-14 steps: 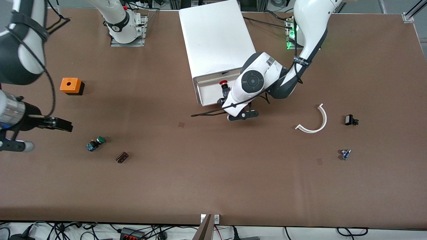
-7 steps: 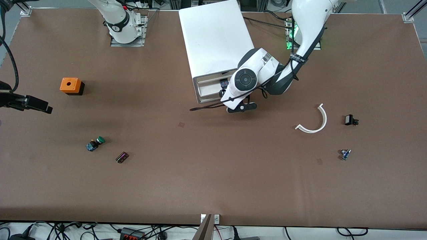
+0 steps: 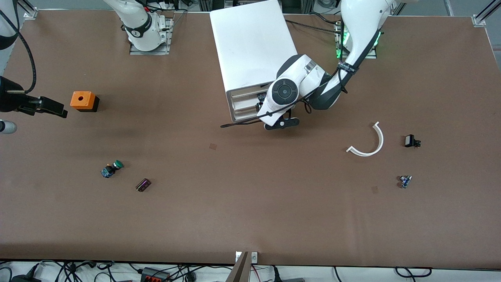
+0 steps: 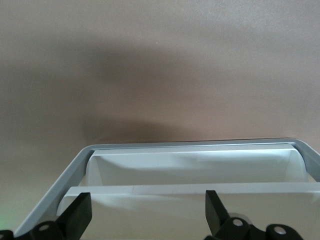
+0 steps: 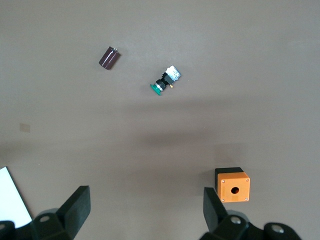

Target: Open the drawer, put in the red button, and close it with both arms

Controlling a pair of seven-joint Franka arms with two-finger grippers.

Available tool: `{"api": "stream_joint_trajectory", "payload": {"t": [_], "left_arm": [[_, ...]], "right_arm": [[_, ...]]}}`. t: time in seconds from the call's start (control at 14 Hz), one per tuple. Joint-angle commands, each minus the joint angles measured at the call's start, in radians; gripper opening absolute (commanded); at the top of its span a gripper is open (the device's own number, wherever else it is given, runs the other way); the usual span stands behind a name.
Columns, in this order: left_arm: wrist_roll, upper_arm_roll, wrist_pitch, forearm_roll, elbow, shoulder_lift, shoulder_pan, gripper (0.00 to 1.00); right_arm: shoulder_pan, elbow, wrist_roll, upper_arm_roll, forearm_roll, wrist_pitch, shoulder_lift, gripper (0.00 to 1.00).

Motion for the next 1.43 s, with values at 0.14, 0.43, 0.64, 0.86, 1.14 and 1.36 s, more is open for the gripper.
{"api": "stream_joint_trajectory", "payload": {"t": [0.14, 0.43, 0.64, 0.86, 1.14, 1.36], "left_arm": [[-0.041, -0.025, -0.029, 0.014, -0.028, -0.036, 0.003, 1.00], [-0.040, -0.025, -0.031, 0.014, -0.020, -0.036, 0.008, 1.00], [-0.025, -0.020, -0.069, 0.025, -0.004, -0.048, 0.018, 1.00], [-0.027, -0.014, -0.087, 0.071, 0.061, -0.055, 0.029, 1.00], [0.066, -0.019, -0.237, 0.192, 0.156, -0.079, 0.118, 1.00], [0.242, -0.023, -0.311, 0.209, 0.223, -0.096, 0.236, 1.00]], "right_arm": [[-0.020, -0.122, -0.020, 0.024, -0.016, 0.093, -0.078, 1.00], [-0.020, -0.200, -0.020, 0.024, -0.019, 0.134, -0.132, 1.00], [-0.020, -0.248, -0.020, 0.024, -0.019, 0.158, -0.160, 1.00], [-0.020, -0.266, -0.041, 0.024, -0.019, 0.157, -0.175, 1.00], [-0.022, -0.249, -0.047, 0.021, -0.016, 0.129, -0.177, 1.00], [-0.023, -0.236, -0.052, 0.021, -0.015, 0.112, -0.177, 1.00]]}}
